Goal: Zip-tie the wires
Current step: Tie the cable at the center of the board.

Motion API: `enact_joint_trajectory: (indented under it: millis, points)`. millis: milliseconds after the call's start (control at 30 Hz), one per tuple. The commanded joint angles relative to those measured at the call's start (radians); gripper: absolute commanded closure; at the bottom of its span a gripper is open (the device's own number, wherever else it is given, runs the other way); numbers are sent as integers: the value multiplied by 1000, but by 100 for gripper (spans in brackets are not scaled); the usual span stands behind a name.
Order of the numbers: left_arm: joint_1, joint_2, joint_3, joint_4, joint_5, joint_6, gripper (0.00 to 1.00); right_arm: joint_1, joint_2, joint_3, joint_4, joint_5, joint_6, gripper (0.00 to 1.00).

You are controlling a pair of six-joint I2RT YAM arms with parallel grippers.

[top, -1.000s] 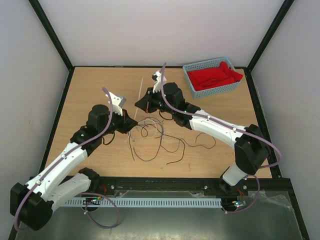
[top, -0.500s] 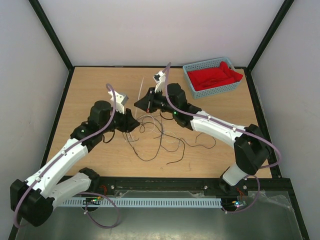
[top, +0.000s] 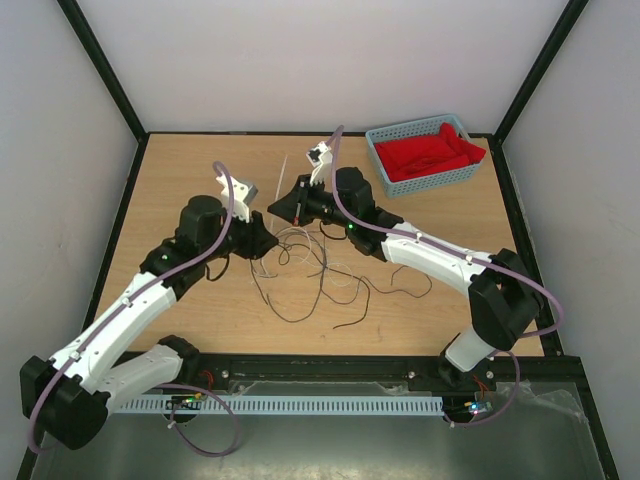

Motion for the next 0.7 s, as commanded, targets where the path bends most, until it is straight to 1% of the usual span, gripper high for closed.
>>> enact_joint_trajectory:
  millis: [0,133,433,667]
  points:
    - [-3,-15,40,11,-12,24,61,0,-24,-3,52,-11,12,100]
    - [-4,3,38,22,0,27,72,0,-24,-3,54,-15,15,100]
    - [-4,57,24,53,3,31,79,1,-30,-6,63,-23,25,100]
    - [-3,65,8,68,6,32,89,0,-32,-1,65,-12,22,100]
